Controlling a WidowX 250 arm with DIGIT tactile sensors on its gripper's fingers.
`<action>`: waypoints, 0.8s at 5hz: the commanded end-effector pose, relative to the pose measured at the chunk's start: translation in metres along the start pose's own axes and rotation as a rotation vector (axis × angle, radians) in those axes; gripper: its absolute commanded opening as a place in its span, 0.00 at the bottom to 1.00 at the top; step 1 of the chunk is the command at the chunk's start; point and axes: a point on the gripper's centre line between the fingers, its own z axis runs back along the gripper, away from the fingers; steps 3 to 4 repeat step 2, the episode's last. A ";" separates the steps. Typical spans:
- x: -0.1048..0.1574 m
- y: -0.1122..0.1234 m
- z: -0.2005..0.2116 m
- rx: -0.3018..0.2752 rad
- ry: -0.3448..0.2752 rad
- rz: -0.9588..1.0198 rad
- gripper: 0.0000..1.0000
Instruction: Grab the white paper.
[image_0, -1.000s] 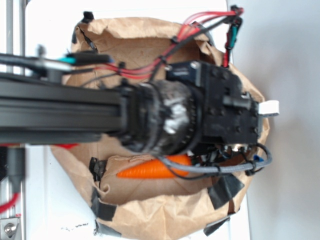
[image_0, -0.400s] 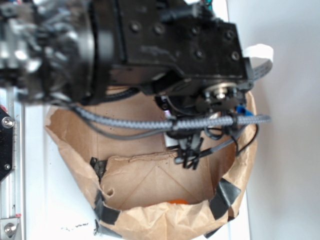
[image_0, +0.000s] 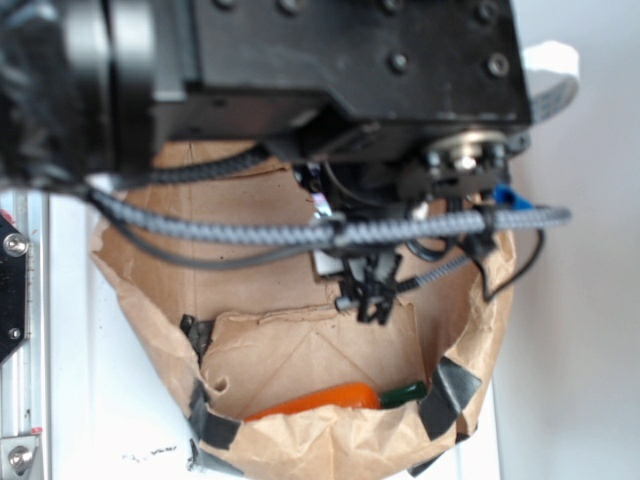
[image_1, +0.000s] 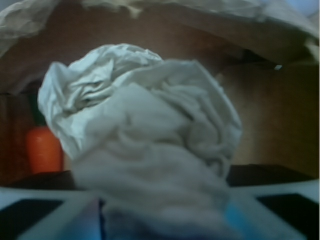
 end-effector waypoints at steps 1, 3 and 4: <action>-0.009 0.033 0.038 0.004 -0.115 -0.012 0.00; -0.010 0.022 0.032 0.059 -0.172 -0.002 0.00; -0.010 0.022 0.032 0.059 -0.172 -0.002 0.00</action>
